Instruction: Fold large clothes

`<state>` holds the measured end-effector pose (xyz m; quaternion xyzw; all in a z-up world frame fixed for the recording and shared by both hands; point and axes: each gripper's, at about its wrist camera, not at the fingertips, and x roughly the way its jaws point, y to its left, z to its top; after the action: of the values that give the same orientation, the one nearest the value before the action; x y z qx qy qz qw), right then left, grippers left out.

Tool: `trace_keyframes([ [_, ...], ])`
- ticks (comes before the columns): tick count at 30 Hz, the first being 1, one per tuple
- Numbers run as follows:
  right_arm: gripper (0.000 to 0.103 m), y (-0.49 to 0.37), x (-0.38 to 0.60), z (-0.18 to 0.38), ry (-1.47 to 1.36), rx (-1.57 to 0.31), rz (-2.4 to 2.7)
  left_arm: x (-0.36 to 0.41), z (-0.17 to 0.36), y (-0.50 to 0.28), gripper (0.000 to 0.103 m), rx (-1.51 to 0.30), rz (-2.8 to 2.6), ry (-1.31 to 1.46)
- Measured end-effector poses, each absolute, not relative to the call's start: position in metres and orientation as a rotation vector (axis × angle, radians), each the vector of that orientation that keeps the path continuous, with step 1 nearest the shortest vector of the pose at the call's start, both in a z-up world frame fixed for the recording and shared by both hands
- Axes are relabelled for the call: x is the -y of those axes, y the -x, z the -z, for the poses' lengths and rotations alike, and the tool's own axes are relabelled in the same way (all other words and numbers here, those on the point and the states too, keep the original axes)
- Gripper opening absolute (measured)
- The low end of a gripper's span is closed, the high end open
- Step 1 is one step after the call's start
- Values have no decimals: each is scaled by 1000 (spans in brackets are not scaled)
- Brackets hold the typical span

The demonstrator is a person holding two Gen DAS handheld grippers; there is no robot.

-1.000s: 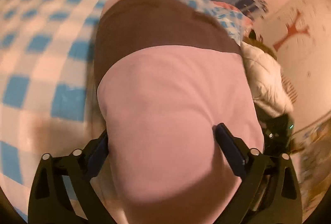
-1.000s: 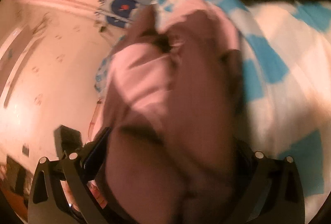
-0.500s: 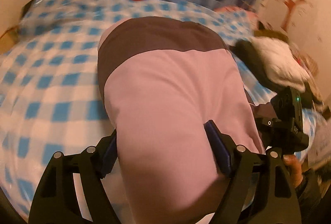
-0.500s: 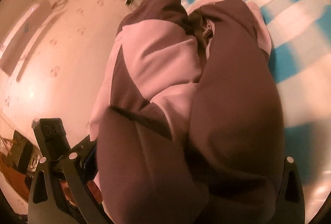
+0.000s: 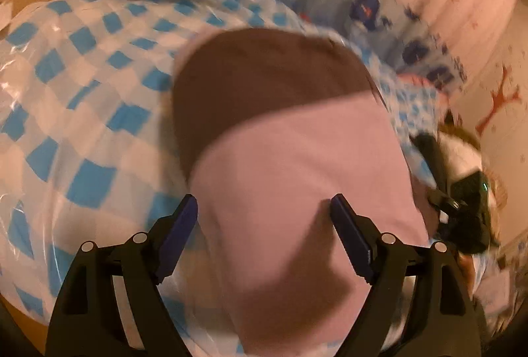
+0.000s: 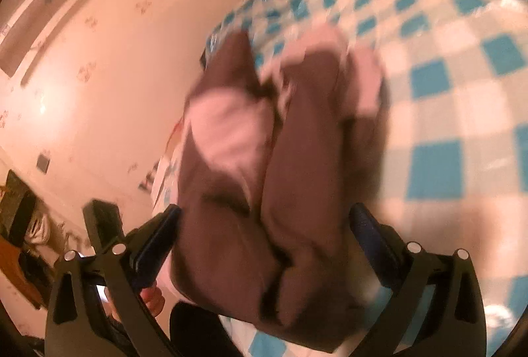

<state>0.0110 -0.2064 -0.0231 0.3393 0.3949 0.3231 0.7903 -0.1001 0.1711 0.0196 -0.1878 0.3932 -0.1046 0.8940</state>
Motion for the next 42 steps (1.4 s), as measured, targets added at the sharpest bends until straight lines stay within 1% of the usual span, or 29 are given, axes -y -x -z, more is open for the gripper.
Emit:
trace_keyframes([
  [3,98,-33,197,-14,-654,-764,-652,-176,-31,82,79,-755,205,428],
  [5,98,-47,192,-19,-657,-772,-686,-163,-39,67,79,-728,249,415],
  [7,98,-66,171,-6,-620,-860,-685,-139,-30,50,91,-783,277,363],
  [8,98,-73,159,12,-564,-916,-643,-118,-19,41,96,-810,261,278],
  [10,98,-75,161,51,-605,-928,-624,-92,2,32,97,-845,219,163],
  [11,97,-74,170,65,-665,-939,-648,-89,6,30,97,-854,242,165],
  [13,96,-70,184,65,-695,-964,-655,-88,5,29,97,-857,252,165],
  [14,96,-70,187,53,-675,-961,-641,-90,5,29,97,-853,253,169],
  [18,96,-91,187,-31,-646,-742,-670,-93,5,33,97,-815,248,175],
  [19,96,-102,179,-46,-651,-713,-687,-90,5,37,97,-796,239,168],
  [20,96,-119,166,-62,-682,-692,-727,-88,5,39,97,-784,232,161],
  [22,96,-153,141,-72,-820,-671,-849,-87,3,43,97,-759,219,151],
  [23,96,-172,126,-68,-898,-675,-900,-88,1,46,97,-748,221,156],
  [24,96,-187,112,-59,-883,-692,-878,-90,-1,49,97,-737,226,166],
  [26,96,-204,90,-28,-676,-735,-741,-105,-3,53,97,-702,247,236],
  [27,96,-218,78,13,-598,-853,-666,-115,-5,54,97,-681,288,301],
  [28,95,-225,85,42,-698,-905,-690,-123,-6,53,97,-666,328,372],
  [29,90,-228,99,58,-795,-893,-699,-127,-5,49,96,-666,347,412],
  [31,89,-230,105,70,-813,-902,-697,-123,0,41,97,-688,354,434],
  [32,89,-231,103,71,-803,-911,-694,-114,1,39,97,-697,321,376],
  [35,89,-233,99,66,-784,-924,-696,-105,2,45,97,-690,287,320],
  [37,89,-228,106,54,-805,-904,-702,-115,-3,50,97,-675,299,356],
  [39,90,-204,132,26,-863,-795,-739,-133,-6,57,97,-665,298,430],
  [40,90,-189,144,12,-853,-768,-750,-141,-5,58,97,-672,297,454],
  [42,92,-150,164,-15,-713,-742,-709,-164,0,63,97,-698,280,505],
])
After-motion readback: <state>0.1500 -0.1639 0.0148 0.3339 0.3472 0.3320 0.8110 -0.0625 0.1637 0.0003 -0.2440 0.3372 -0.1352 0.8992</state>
